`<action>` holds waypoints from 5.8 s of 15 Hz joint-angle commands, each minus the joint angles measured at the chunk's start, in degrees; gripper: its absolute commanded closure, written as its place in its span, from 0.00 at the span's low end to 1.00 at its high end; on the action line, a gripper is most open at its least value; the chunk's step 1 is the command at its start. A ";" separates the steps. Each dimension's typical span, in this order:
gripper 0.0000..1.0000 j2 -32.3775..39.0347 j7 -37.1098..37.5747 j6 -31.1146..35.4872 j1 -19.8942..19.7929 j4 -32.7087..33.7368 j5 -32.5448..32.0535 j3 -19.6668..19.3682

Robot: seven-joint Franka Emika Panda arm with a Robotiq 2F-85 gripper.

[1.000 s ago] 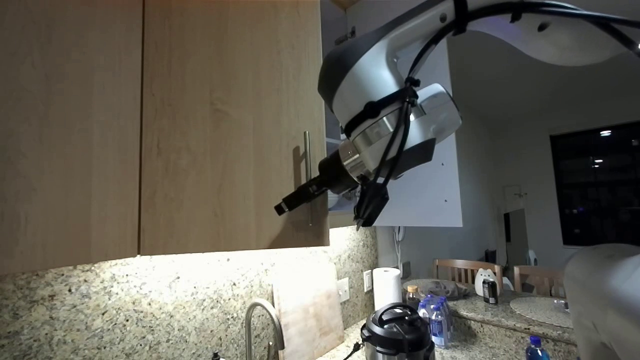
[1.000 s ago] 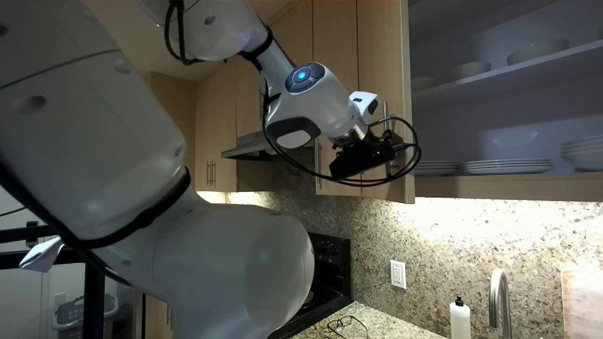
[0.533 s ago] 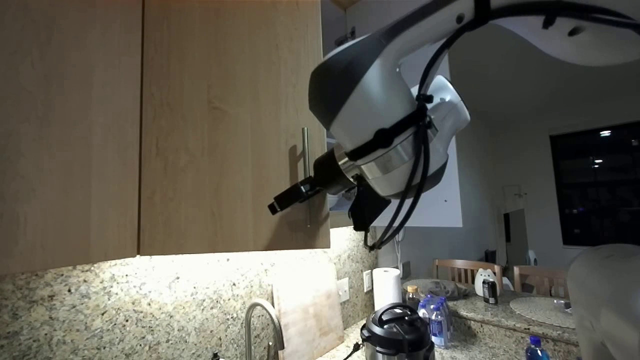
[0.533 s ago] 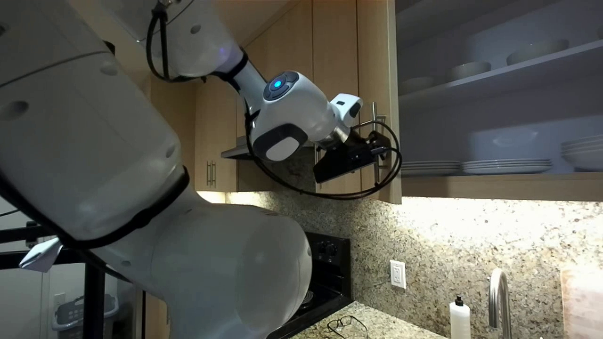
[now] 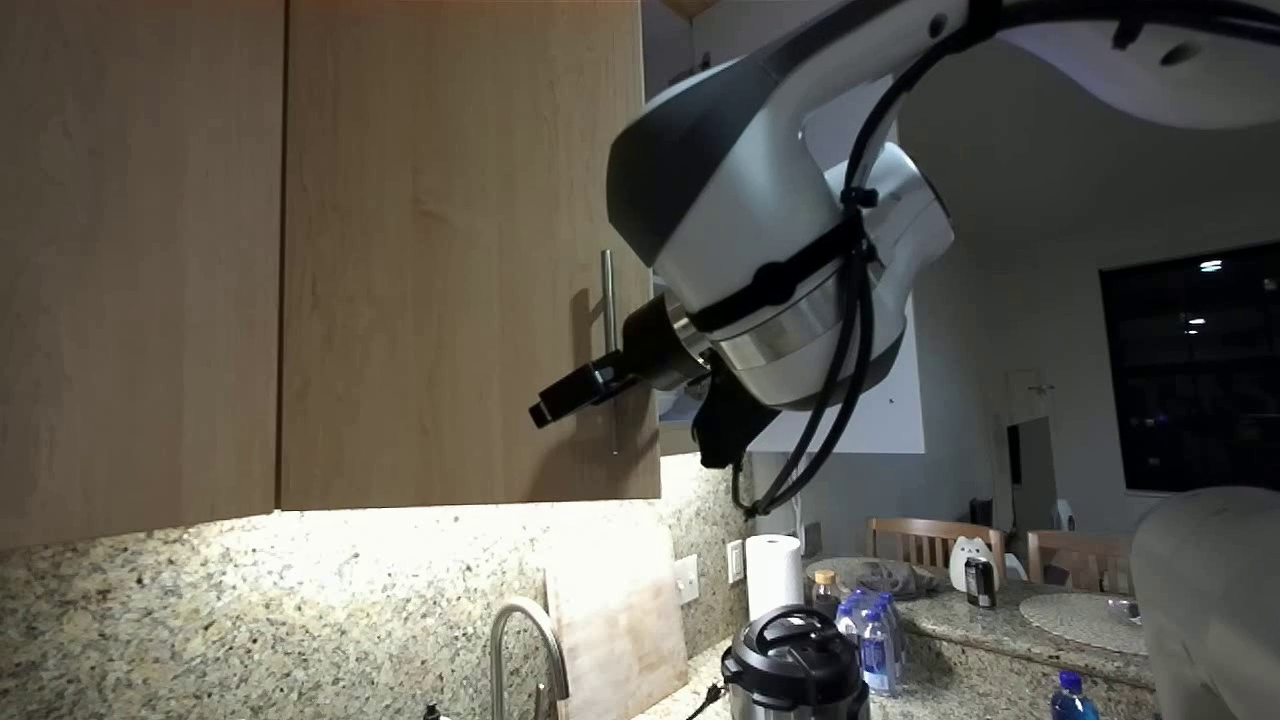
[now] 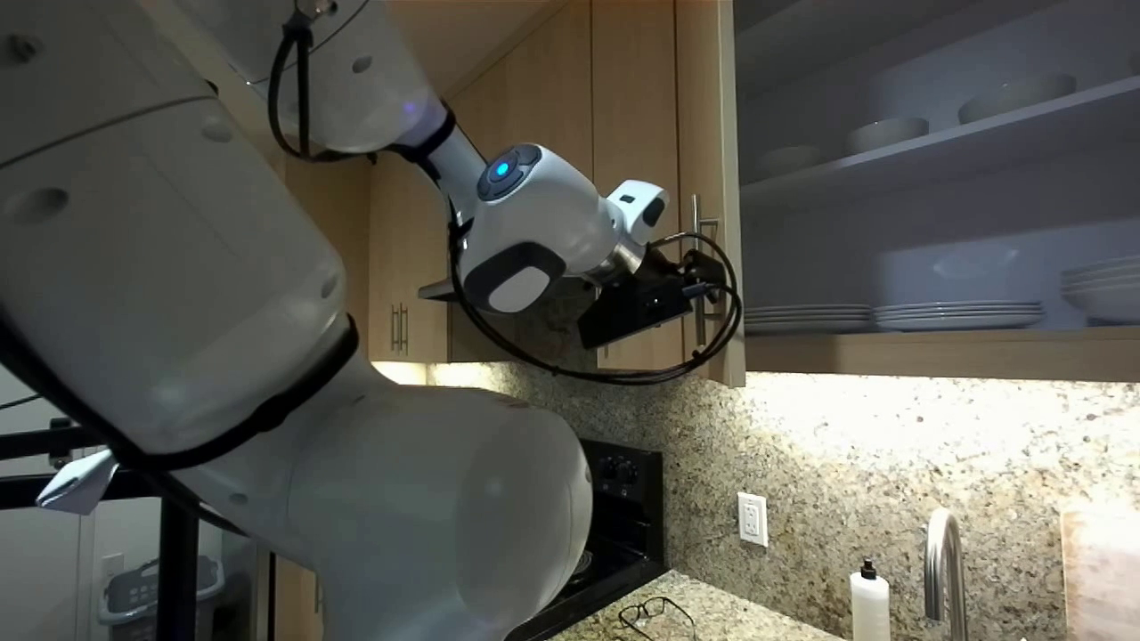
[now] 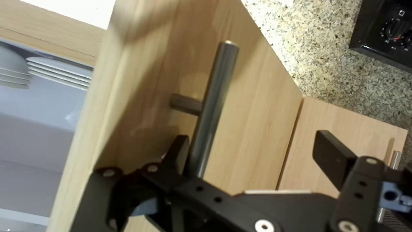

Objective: Open the left cabinet door

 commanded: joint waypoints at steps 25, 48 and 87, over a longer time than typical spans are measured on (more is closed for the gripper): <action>0.00 -2.33 -35.12 -0.39 -21.15 6.96 52.22 24.56; 0.00 -3.24 -43.82 -0.40 -13.53 11.48 51.81 17.38; 0.00 -4.12 -65.21 2.01 -22.17 13.25 72.56 15.96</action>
